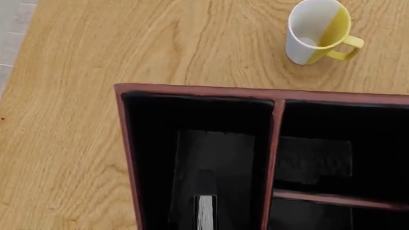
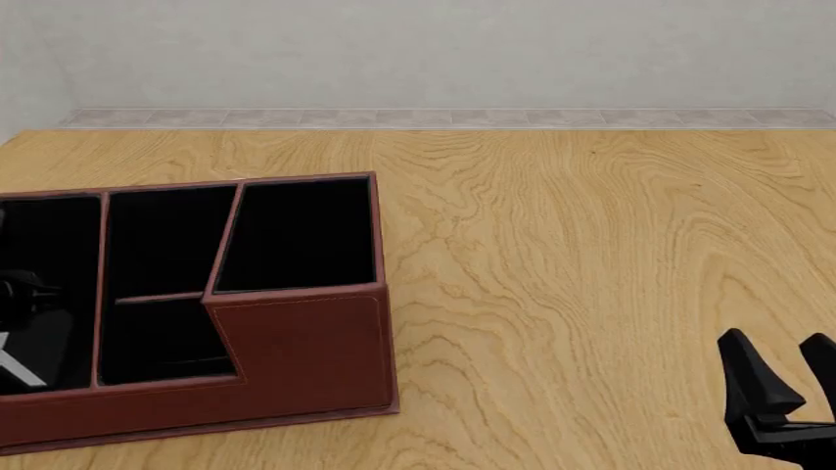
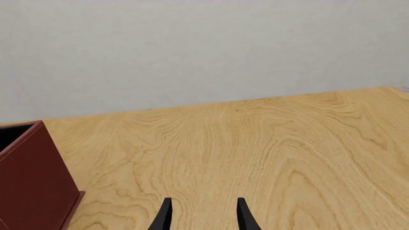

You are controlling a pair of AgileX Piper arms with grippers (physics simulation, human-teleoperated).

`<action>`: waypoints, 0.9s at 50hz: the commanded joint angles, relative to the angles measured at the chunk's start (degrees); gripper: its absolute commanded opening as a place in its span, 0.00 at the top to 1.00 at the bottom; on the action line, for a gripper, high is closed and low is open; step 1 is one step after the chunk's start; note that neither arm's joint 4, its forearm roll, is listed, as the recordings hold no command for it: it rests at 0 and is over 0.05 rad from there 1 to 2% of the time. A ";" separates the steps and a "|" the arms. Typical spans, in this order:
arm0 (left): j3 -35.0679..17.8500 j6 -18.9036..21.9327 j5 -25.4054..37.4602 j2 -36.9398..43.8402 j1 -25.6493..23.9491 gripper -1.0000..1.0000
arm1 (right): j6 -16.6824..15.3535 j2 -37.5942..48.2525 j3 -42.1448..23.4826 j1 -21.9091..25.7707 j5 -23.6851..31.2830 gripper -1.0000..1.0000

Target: Pick up the book and place it in the left compartment of the caddy.

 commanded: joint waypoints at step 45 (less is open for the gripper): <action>2.80 0.33 -3.73 2.49 0.73 1.00 | -0.01 -1.14 -0.12 -0.10 1.07 0.00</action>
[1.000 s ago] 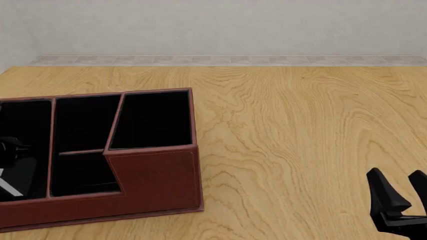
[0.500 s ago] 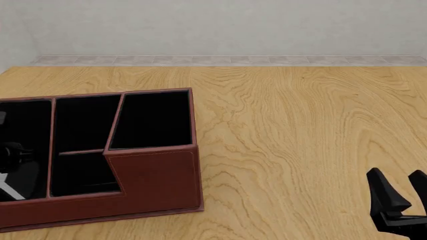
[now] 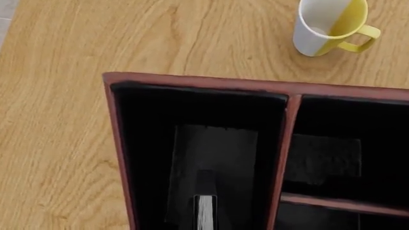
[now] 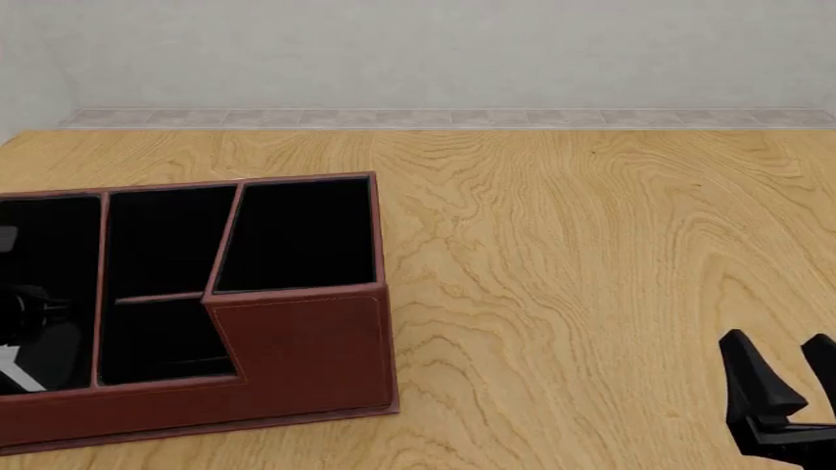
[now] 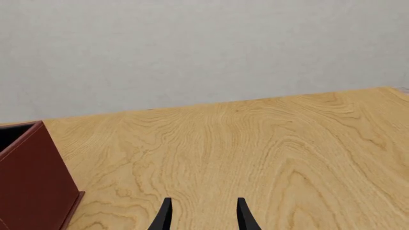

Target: Pick up the book and place it in the left compartment of the caddy.

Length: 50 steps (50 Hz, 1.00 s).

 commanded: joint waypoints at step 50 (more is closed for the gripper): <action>-0.33 0.31 1.97 -3.02 -2.52 0.00 | -0.29 -0.32 0.09 0.13 0.27 0.00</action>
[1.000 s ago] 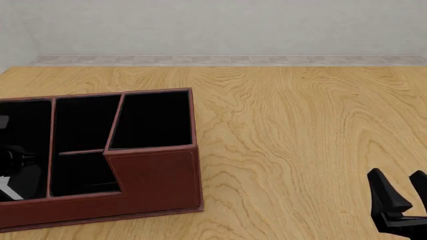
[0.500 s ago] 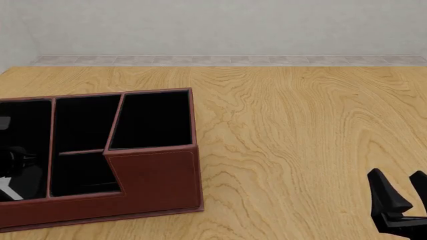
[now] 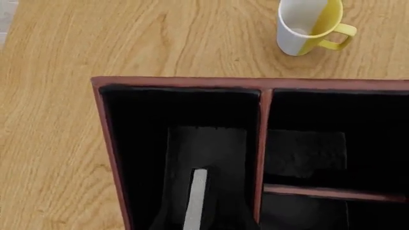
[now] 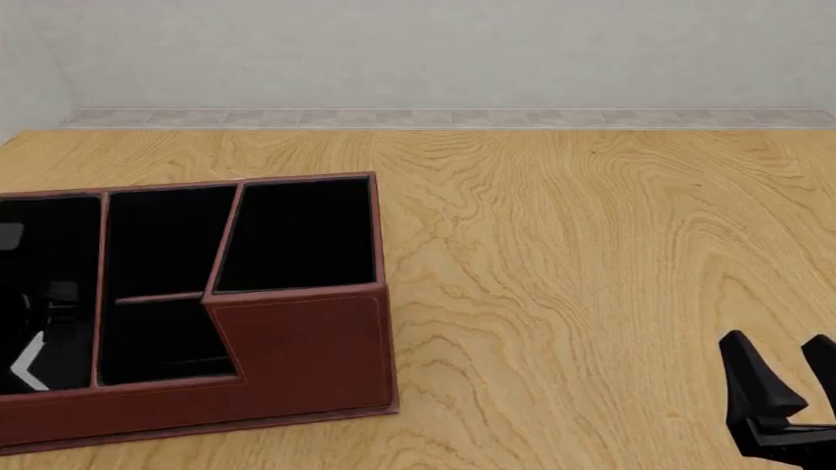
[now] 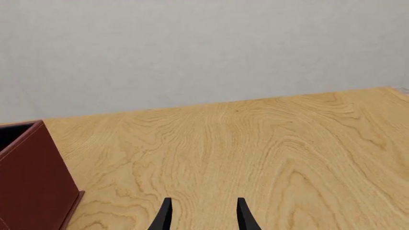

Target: Pick up the book and place it in the left compartment of the caddy.

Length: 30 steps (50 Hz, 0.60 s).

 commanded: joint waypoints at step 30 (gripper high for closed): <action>-0.96 1.06 1.57 -2.01 -0.54 0.00 | 0.00 -0.96 0.00 -0.02 0.84 0.00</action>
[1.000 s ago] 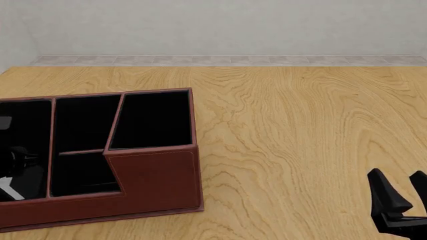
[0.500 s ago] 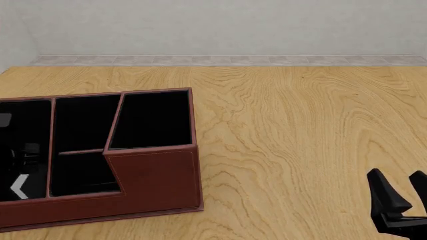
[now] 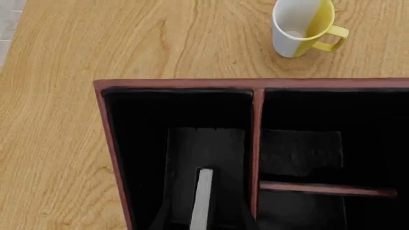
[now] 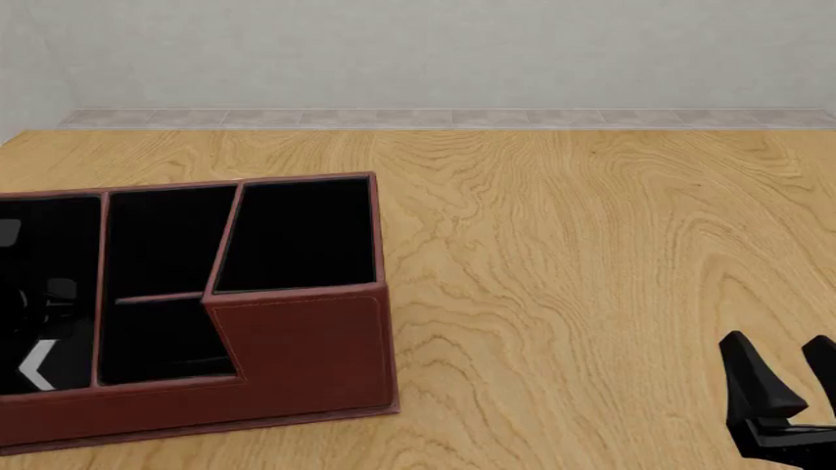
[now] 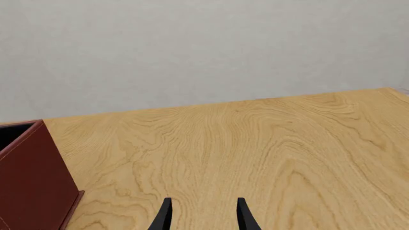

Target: Pick up the book and place it in the left compartment of the caddy.

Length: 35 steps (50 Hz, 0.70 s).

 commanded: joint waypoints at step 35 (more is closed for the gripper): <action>-2.84 1.76 2.41 -2.77 1.27 0.00 | 0.38 -0.87 -0.01 -0.06 0.66 0.00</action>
